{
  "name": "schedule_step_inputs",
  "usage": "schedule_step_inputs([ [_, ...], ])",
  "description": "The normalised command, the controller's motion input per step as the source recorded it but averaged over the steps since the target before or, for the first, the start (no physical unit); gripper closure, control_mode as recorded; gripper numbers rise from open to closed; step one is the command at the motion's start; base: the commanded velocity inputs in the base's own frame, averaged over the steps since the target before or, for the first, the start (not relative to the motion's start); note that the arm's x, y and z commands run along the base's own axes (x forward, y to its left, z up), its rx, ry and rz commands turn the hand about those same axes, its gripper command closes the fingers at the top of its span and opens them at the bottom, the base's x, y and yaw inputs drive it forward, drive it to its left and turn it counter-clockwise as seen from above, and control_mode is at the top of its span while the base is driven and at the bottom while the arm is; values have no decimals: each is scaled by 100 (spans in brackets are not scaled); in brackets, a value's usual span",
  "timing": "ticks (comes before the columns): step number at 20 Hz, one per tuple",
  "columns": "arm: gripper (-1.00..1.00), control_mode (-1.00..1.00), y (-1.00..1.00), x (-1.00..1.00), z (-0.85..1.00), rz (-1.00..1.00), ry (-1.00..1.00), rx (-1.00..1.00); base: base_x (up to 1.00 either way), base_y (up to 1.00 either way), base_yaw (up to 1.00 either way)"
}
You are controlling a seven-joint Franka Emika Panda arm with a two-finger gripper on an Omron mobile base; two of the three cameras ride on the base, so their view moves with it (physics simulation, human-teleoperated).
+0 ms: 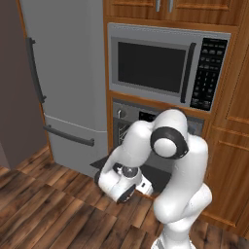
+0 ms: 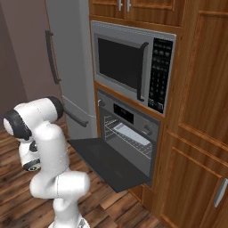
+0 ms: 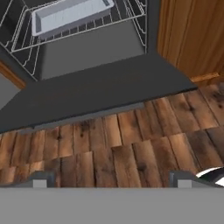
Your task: Take the baked cake out of the oven and place it on the plate for cooling. Then close the oven door.
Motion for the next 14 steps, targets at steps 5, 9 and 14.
schedule_step_inputs([
  [5,-100,-100,26,0,-81,0,1,-36,0,0,0],
  [9,-100,-100,23,20,-76,0,-2,-41,0,0,0],
  [14,-100,-100,35,46,-80,0,-16,-39,0,0,0],
])
